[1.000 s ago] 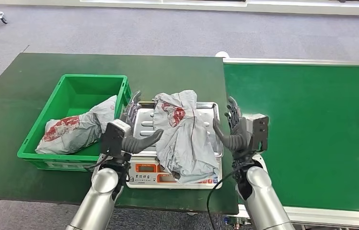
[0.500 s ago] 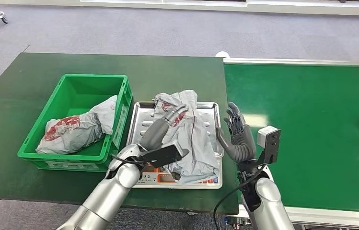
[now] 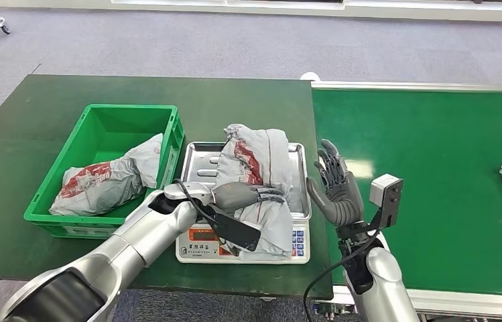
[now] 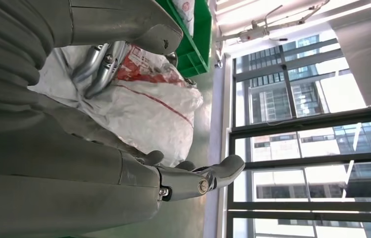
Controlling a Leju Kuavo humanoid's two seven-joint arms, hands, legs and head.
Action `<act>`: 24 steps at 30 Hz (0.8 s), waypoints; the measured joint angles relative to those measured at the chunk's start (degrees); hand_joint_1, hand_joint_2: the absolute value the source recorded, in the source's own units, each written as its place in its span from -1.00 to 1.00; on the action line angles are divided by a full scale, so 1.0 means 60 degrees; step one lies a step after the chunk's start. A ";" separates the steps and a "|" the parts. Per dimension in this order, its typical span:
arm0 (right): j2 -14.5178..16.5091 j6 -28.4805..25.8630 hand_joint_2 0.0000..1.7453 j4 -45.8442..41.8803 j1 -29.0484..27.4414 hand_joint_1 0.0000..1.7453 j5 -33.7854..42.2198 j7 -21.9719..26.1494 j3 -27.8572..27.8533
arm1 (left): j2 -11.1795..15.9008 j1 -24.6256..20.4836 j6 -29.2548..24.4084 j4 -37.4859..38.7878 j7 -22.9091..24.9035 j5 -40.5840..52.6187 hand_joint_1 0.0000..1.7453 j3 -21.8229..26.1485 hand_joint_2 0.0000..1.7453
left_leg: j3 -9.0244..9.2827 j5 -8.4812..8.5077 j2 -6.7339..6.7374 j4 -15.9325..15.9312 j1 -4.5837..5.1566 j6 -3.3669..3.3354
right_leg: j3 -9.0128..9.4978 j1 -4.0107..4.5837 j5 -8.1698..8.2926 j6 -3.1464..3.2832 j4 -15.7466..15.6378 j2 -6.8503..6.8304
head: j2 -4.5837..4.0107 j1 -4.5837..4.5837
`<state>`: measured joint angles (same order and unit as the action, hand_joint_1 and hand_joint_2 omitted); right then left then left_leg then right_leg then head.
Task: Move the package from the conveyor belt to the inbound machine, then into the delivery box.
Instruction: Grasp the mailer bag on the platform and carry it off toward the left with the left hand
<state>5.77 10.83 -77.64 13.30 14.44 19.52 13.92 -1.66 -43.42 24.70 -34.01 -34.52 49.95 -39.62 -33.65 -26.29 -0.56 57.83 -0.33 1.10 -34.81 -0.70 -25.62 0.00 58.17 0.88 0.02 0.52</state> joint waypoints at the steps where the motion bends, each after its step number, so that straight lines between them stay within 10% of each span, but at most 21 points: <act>1: -0.0002 0.0008 1.00 -0.0013 0.0008 -1.00 0.0004 -0.0014 0.0000 | 0.0029 -0.0104 0.0051 0.0059 0.0016 -0.0019 1.00 -0.0082 1.00 | 0.0000 0.0002 0.0000 0.0000 0.0000 -0.0001 | 0.0001 0.0000 0.0001 0.0001 0.0000 0.0000 | 0.0000 0.0000; 24: -0.0058 0.0048 1.00 -0.0084 0.0110 -1.00 0.0068 -0.0138 -0.0029 | 0.0624 -0.0853 0.0457 -0.0335 0.0153 -0.0937 1.00 -0.0560 1.00 | 0.0000 0.0021 0.0001 0.0000 0.0000 -0.0006 | -0.0002 0.0000 0.0017 0.0003 0.0000 0.0000 | 0.0000 0.0000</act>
<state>5.42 11.12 -78.14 13.96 14.85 18.69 13.75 2.09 -48.53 27.44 -36.02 -33.60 44.33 -42.98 -33.65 -26.16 -0.55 57.83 -0.33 1.07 -34.82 -0.70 -25.52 0.01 58.17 0.88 0.02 0.52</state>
